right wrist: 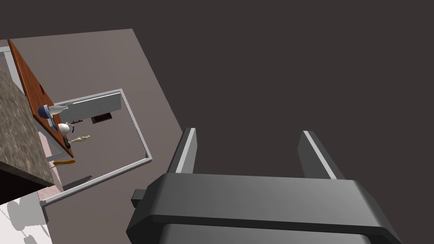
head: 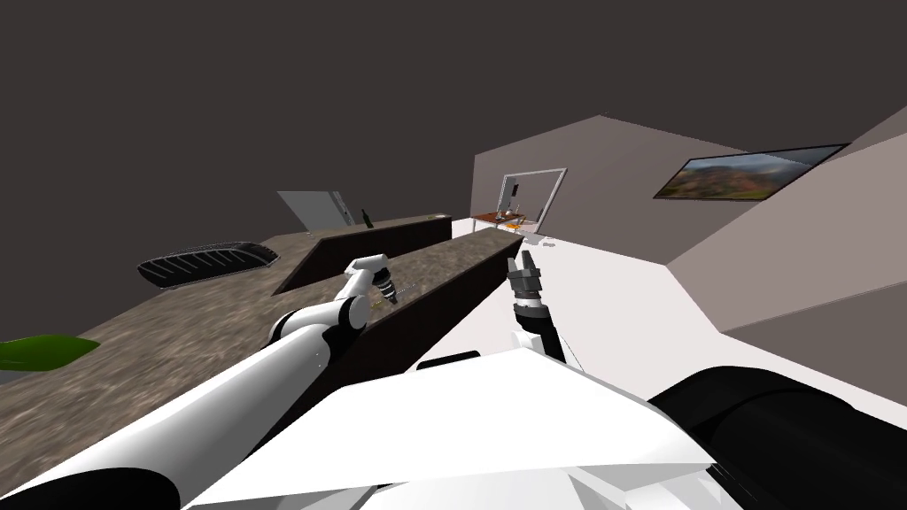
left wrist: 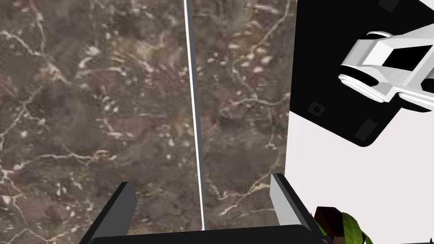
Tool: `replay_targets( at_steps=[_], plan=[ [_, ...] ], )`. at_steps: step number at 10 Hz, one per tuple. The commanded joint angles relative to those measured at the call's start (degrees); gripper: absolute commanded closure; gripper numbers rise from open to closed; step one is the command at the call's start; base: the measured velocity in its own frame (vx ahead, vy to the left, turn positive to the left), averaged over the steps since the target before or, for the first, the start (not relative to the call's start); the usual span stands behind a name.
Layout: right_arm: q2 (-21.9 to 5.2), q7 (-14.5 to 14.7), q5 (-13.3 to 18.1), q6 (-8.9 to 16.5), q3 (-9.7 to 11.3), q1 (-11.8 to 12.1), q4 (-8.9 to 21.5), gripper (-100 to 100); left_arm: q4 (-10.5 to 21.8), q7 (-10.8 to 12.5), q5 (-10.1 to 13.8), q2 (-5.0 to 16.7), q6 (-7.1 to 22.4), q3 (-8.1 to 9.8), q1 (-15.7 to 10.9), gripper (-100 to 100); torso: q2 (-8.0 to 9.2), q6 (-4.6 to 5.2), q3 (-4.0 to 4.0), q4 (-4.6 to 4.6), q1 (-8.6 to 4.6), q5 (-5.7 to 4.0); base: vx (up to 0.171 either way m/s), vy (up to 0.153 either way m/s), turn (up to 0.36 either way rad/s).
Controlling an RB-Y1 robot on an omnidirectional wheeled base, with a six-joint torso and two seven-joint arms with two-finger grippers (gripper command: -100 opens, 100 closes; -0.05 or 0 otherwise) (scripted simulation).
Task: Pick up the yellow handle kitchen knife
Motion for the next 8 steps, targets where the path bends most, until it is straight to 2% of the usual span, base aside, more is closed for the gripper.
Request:
replay_targets(
  at_steps=[1, 2, 3, 4, 5, 6, 8],
  plan=[
    [0.00, 0.00, 0.00, 0.00, 0.00, 0.00, 0.00, 0, 0.00, 0.00, 0.00, 0.00, 0.00, 0.00, 0.00, -100, 0.00, 0.00, 0.00, 0.00, 0.00, 0.00, 0.021, -0.001, 0.001],
    [0.00, 0.00, 0.00, 0.00, 0.00, 0.00, 0.00, 0, 0.18, 0.01, 0.00, 0.03, 0.05, 0.02, -0.08, 0, 0.12, 0.00, 0.07, 0.02, 0.00, 0.00, 0.000, 0.000, 0.000],
    [0.00, 0.00, 0.00, 0.00, 0.00, -0.01, 0.00, 0, 0.76, -0.14, 0.10, -0.33, -1.65, -0.15, 0.92, -100, 0.20, 0.00, 0.12, 0.05, 0.00, 0.00, 0.018, -0.003, 0.007],
    [0.00, 0.00, 0.00, 0.00, 0.00, -0.01, 0.00, 0, 1.11, -0.23, 0.16, -0.54, -2.67, -0.25, 1.52, -100, 0.19, 0.00, 0.11, 0.04, -0.01, 0.00, 0.025, -0.008, 0.009],
    [0.00, 0.00, 0.00, 0.00, 0.00, -0.01, 0.00, 0, 1.86, -0.29, 0.16, -0.10, -2.22, -0.14, 0.64, -100, 0.17, 0.00, 0.10, 0.04, -0.02, 0.00, 0.010, -0.004, 0.003],
    [0.00, 0.00, 0.00, 0.00, 0.00, -0.01, 0.00, 0, 1.99, -0.33, 0.17, -0.10, -2.54, -0.15, 0.67, 100, 0.21, 0.00, 0.12, 0.05, -0.02, -0.01, 0.000, 0.000, 0.000],
    [0.00, 0.00, 0.00, 0.00, 0.00, -0.01, 0.00, 0, 2.06, -0.29, 0.22, -0.15, -2.33, -0.10, 0.70, 100, 0.21, 0.02, 0.13, 0.06, 0.03, 0.00, 0.000, 0.000, 0.000]
  ],
)
